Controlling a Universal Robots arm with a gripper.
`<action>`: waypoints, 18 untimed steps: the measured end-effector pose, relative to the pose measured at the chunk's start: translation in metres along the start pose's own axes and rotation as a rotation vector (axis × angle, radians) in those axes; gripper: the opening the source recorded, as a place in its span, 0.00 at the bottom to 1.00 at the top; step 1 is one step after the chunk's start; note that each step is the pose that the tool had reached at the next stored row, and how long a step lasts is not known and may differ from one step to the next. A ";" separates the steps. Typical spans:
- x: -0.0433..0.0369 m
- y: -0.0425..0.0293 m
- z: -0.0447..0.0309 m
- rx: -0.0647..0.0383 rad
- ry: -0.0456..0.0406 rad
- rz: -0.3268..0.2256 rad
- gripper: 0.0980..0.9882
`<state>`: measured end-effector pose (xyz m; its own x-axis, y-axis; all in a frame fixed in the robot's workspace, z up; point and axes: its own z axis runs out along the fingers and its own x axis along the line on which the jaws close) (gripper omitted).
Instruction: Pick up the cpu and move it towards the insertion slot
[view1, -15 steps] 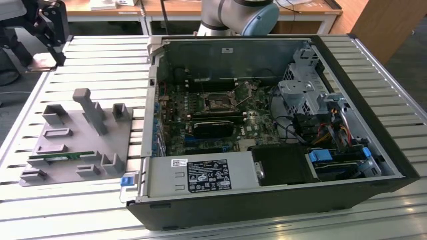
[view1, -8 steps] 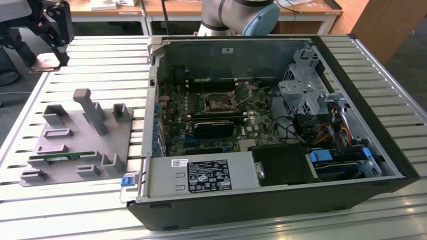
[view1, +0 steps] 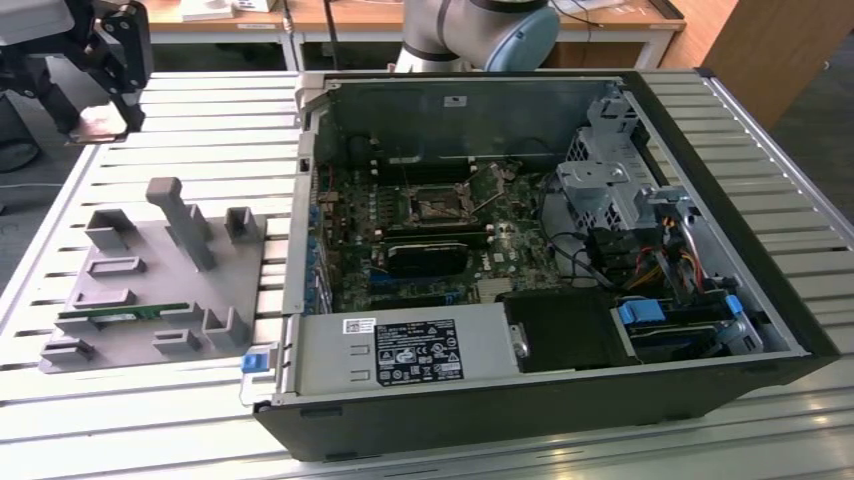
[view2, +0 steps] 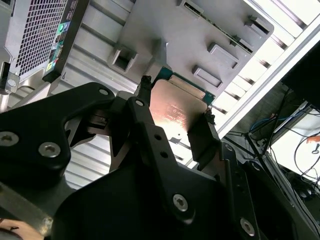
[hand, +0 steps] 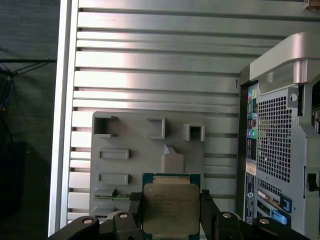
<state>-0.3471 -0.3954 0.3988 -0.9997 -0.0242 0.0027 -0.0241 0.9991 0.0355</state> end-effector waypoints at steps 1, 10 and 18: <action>-0.0007 0.0000 0.0000 0.000 0.0000 0.000 0.50; -0.0072 -0.0002 -0.0001 0.000 0.0000 0.000 0.50; -0.0135 -0.0003 -0.0001 0.000 0.0001 0.000 0.50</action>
<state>-0.3335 -0.3954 0.3988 -0.9997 -0.0242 0.0027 -0.0241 0.9991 0.0355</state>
